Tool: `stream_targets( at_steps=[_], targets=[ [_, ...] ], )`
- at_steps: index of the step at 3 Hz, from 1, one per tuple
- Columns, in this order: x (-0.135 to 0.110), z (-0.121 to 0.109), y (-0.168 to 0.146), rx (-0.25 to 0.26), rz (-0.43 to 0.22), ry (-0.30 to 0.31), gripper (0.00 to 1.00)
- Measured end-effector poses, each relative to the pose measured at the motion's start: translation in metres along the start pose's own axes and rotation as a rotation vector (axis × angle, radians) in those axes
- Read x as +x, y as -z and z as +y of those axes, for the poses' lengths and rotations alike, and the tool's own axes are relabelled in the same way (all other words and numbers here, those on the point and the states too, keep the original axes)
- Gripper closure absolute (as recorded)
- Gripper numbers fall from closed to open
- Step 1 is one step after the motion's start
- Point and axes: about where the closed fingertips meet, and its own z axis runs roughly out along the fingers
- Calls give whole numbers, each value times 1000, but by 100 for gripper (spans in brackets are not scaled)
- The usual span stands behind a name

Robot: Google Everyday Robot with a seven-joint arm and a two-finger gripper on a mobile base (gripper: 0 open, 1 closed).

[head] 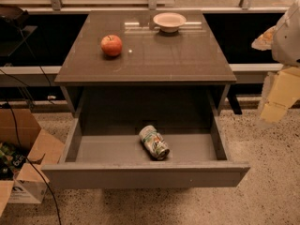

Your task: Pick 7up can from top drawer and place on counter

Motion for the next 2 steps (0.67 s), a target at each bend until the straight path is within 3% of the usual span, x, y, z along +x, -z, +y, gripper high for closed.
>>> stream_targets(
  at_steps=[1, 2],
  targets=[
    [0, 0, 0, 0, 0, 0, 0],
    [-12, 4, -15, -5, -12, -62, 0]
  ],
)
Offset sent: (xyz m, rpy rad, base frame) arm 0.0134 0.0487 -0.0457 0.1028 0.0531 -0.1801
